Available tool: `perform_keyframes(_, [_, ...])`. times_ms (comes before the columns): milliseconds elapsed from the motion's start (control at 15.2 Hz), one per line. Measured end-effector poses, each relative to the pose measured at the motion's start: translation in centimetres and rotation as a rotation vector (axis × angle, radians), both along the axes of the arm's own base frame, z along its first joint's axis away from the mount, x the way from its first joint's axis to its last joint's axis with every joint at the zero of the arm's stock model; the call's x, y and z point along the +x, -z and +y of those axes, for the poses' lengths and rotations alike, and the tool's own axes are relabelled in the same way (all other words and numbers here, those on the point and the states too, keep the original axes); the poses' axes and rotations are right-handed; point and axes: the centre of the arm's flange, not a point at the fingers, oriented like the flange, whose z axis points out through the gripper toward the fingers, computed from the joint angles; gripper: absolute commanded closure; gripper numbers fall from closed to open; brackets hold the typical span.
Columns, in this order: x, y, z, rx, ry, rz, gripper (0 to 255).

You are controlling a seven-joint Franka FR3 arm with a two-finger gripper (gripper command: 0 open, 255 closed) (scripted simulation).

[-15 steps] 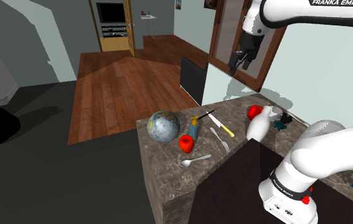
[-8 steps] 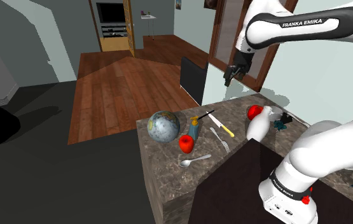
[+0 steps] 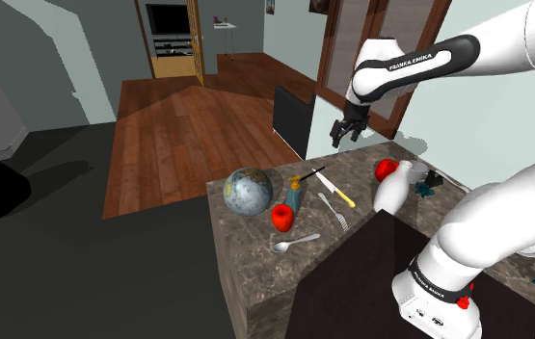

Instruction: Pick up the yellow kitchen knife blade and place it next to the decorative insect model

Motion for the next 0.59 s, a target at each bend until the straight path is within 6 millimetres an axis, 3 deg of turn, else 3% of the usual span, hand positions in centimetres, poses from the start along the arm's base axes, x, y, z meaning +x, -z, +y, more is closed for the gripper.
perform_keyframes(594, [3.3, 10.5, -4.9, 0.045, 0.064, 0.038, 0])
